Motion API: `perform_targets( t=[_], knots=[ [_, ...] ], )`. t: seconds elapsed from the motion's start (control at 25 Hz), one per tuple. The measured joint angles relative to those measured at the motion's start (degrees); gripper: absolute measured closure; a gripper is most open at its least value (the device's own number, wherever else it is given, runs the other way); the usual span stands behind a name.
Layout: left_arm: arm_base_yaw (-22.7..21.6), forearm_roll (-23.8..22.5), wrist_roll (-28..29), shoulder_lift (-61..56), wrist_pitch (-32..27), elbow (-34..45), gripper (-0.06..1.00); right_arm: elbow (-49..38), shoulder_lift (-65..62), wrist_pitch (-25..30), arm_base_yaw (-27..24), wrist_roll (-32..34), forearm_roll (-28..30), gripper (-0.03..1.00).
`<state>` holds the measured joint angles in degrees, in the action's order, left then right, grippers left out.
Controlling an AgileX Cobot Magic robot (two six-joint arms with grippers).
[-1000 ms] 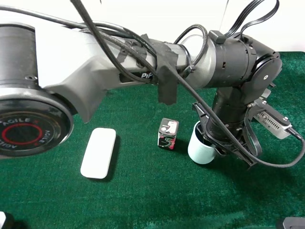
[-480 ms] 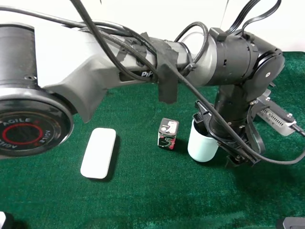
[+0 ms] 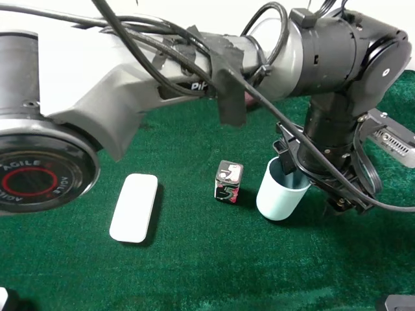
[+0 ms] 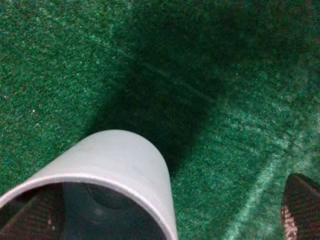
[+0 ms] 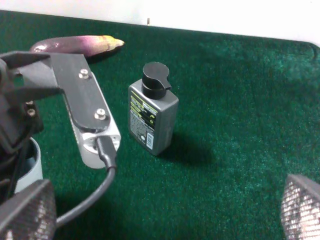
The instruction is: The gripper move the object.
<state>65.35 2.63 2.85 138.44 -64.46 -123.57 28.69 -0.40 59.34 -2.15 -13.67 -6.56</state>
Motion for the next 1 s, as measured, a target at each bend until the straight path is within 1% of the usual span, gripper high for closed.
perform_targets(
  t=[0.2,0.52,0.72,0.92,0.96,1.0],
  knots=[
    [0.0,0.4,0.2,-0.1,-2.2,-1.9,0.07,0.0,0.0,0.0,0.0,0.0,0.0,0.29],
    [0.0,0.4,1.0,-0.4,-2.3,-8.3,0.07,0.0,0.0,0.0,0.0,0.0,0.0,0.29],
    [0.0,0.3,1.3,-1.7,-2.3,-9.2,0.07,0.0,0.0,0.0,0.0,0.0,0.0,0.29],
    [0.0,-2.6,1.6,-4.4,-2.4,-9.3,0.06,0.0,0.0,0.0,0.0,0.0,0.0,0.29],
    [0.0,-2.6,1.6,-4.4,-2.4,-9.3,0.06,0.0,0.0,0.0,0.0,0.0,0.0,0.29],
    [0.0,-4.1,1.7,-5.3,-2.4,-9.3,0.05,0.0,0.0,0.0,0.0,0.0,0.0,0.29]
  ],
)
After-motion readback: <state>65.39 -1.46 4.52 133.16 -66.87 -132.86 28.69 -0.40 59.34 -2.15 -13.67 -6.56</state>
